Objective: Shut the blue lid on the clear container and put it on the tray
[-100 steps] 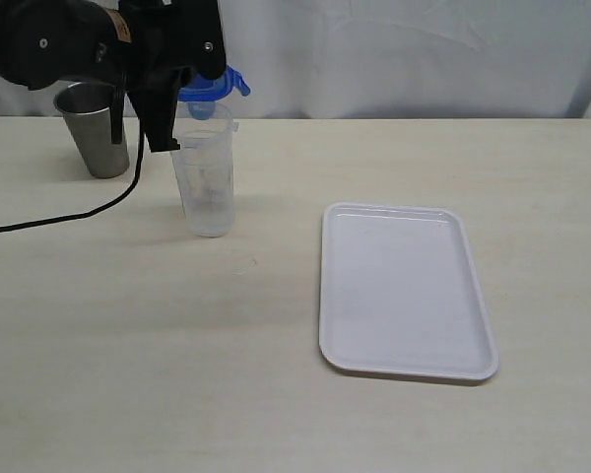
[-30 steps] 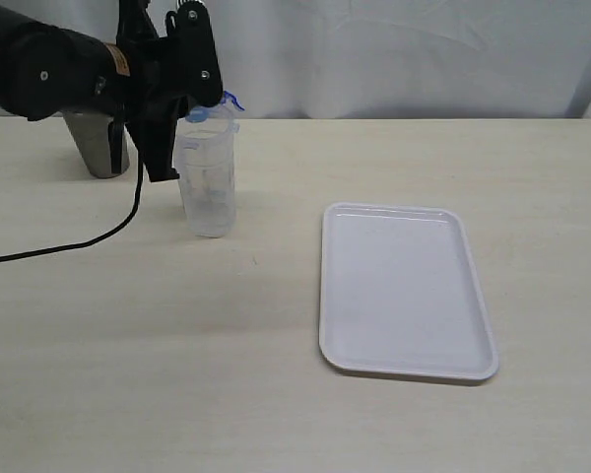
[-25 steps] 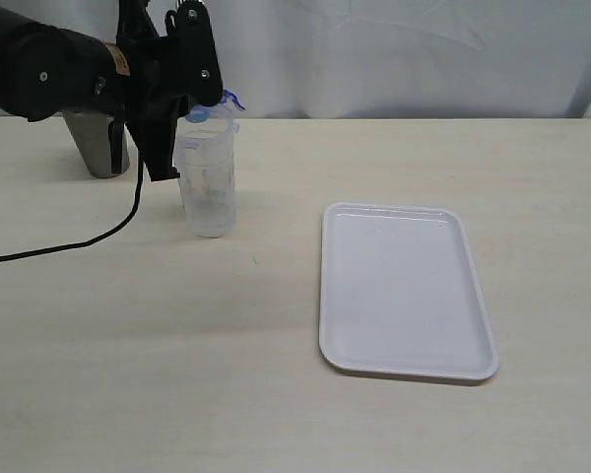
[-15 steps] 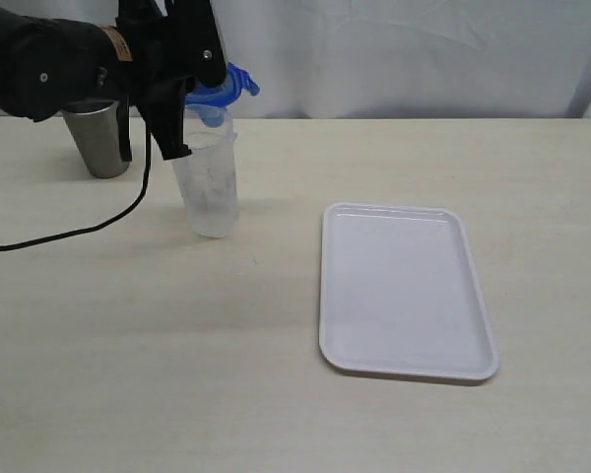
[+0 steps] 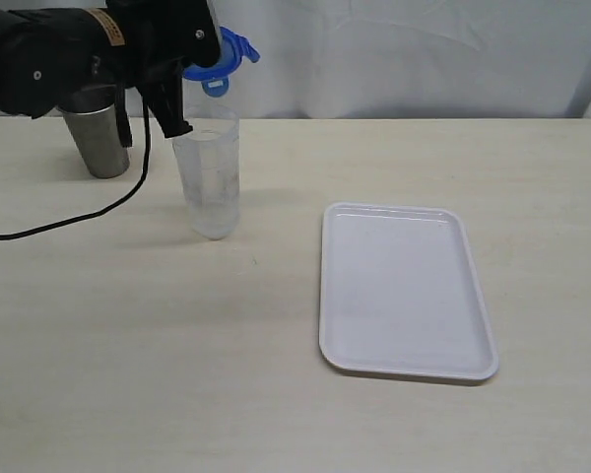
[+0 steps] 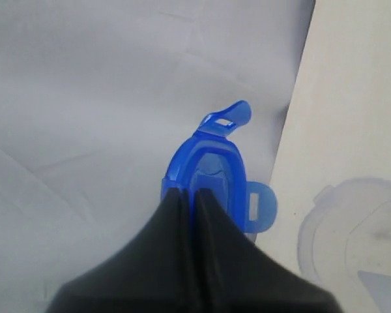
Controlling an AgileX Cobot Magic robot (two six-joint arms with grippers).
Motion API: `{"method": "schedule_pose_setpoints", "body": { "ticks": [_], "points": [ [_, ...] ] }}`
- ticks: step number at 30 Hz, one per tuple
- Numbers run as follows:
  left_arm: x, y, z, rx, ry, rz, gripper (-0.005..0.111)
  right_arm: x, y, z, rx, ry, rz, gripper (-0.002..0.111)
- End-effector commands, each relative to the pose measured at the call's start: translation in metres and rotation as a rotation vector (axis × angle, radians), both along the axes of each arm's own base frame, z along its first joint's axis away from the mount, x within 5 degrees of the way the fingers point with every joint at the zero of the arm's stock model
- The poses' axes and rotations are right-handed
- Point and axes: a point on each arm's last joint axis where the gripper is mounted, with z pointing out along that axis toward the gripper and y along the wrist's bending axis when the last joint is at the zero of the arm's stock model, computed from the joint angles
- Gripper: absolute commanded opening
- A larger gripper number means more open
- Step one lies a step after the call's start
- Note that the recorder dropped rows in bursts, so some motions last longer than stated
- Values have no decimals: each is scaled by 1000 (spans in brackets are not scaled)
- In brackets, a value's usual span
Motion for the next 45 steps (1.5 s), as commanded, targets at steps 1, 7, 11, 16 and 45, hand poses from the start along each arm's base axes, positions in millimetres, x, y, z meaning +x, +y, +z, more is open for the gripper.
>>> {"method": "schedule_pose_setpoints", "body": {
  "ticks": [1, 7, 11, 16, 45],
  "points": [
    [3, 4, 3, -2, -39, 5, 0, 0, 0, 1, -5, -10, 2, 4],
    [-4, -10, 3, 40, -57, -50, 0, 0, 0, 1, -5, -10, 2, 4],
    [-10, -21, 2, 101, -78, -100, 0, 0, 0, 1, -5, -10, 2, 4],
    [-10, -21, 3, 118, -100, -109, 0, 0, 0, 1, -5, -10, 2, 4],
    [-36, -26, -29, 268, -229, -15, 0, 0, 0, 1, -5, -10, 2, 4]
  ]
}}
